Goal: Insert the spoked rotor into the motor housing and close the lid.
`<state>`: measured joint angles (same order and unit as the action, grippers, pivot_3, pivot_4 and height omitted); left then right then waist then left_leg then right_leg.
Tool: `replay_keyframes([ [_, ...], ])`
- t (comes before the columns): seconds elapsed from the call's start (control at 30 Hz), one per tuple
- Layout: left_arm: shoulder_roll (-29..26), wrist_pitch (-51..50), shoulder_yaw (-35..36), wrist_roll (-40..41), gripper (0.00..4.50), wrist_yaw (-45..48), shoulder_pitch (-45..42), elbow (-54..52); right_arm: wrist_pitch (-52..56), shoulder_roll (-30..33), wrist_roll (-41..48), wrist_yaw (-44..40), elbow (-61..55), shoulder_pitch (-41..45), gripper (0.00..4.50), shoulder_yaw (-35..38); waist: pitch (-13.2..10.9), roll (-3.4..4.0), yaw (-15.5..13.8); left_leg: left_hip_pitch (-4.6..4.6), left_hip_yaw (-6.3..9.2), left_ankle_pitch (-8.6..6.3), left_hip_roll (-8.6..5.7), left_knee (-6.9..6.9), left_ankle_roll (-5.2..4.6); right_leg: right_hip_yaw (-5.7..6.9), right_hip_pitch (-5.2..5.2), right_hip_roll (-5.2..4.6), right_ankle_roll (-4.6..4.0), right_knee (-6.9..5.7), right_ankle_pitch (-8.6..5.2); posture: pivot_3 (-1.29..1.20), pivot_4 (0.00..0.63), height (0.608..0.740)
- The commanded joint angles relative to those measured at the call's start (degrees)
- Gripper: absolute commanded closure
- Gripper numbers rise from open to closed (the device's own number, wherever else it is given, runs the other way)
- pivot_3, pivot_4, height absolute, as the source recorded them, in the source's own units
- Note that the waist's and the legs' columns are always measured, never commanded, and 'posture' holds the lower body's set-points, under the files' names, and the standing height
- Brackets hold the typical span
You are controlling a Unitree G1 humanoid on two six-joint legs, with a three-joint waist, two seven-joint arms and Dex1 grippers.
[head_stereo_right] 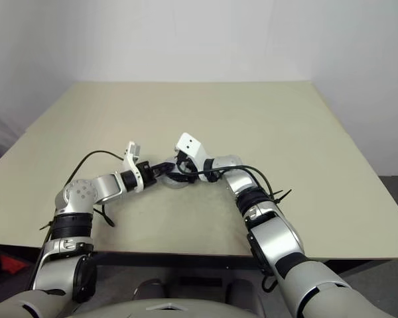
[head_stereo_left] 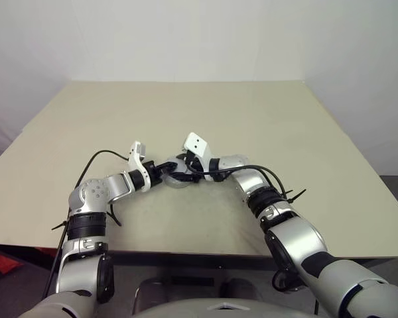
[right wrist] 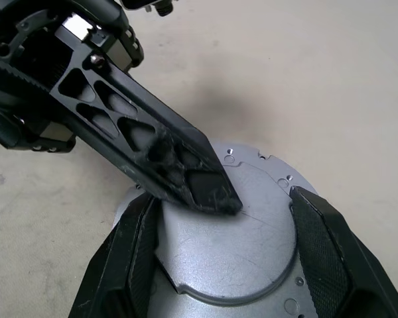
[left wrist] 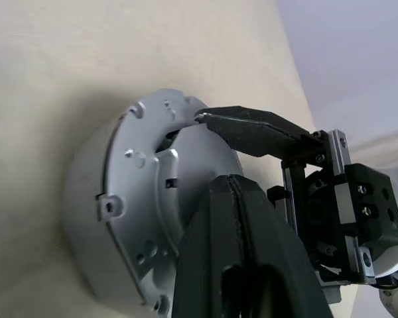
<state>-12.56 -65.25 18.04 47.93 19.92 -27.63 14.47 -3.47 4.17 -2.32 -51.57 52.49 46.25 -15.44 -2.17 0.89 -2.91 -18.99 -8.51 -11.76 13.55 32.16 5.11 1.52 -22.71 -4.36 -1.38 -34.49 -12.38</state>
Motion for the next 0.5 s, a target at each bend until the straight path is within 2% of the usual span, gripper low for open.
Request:
replay_keyframes([
  [0.03, 0.31, -0.95, 0.19, -0.57, 4.5, -1.62, 0.93, -1.31, 4.89, 2.44, -3.83, 0.38, 5.14, -3.4, 1.5, -2.24, 0.0, 0.0, 0.0, 0.0, 0.0, 0.0, 0.0, 0.0, 0.0, 0.0, 0.0, 0.0, 0.02, 0.01, -0.01, 0.0, 0.0, 0.74],
  [0.13, 0.67, -1.31, 0.51, -0.56, 4.5, -2.29, 1.06, -1.71, 6.09, 2.32, -2.98, -0.29, 5.02, -3.15, 1.5, -1.62, 0.0, 0.0, 0.0, -0.01, 0.0, 0.0, -0.01, -0.03, 0.0, 0.0, 0.0, 0.0, 0.05, 0.05, -0.03, 0.0, 0.0, 0.74],
  [0.27, 0.96, -1.84, 0.88, -0.38, 4.5, -3.0, 1.02, -2.2, 3.95, 2.52, -3.8, -0.28, 4.35, -3.21, 0.17, -2.33, 0.01, -0.02, 0.03, -0.03, 0.0, 0.0, -0.01, -0.07, 0.0, 0.0, 0.01, 0.0, 0.08, 0.14, -0.05, 0.0, 0.0, 0.74],
  [0.3, 1.01, -1.97, 0.93, -0.37, 4.5, -3.09, 1.04, -2.3, 3.39, 2.57, -4.1, 0.25, 4.15, -3.25, 0.03, -2.52, 0.02, -0.02, 0.06, -0.04, 0.0, 0.0, -0.01, -0.09, 0.0, 0.01, 0.02, 0.0, 0.08, 0.19, -0.05, 0.0, 0.0, 0.74],
  [0.5, 1.09, -2.26, 0.95, -0.52, 4.5, -3.06, 0.93, -2.27, 2.44, 2.9, -3.63, -1.76, 2.21, -3.6, 0.03, -2.98, 0.05, 0.0, 0.26, -0.04, -0.03, 0.0, -0.01, -0.47, 0.0, 0.04, 0.05, 0.03, 0.08, 0.5, -0.05, 0.0, 0.0, 0.74],
])
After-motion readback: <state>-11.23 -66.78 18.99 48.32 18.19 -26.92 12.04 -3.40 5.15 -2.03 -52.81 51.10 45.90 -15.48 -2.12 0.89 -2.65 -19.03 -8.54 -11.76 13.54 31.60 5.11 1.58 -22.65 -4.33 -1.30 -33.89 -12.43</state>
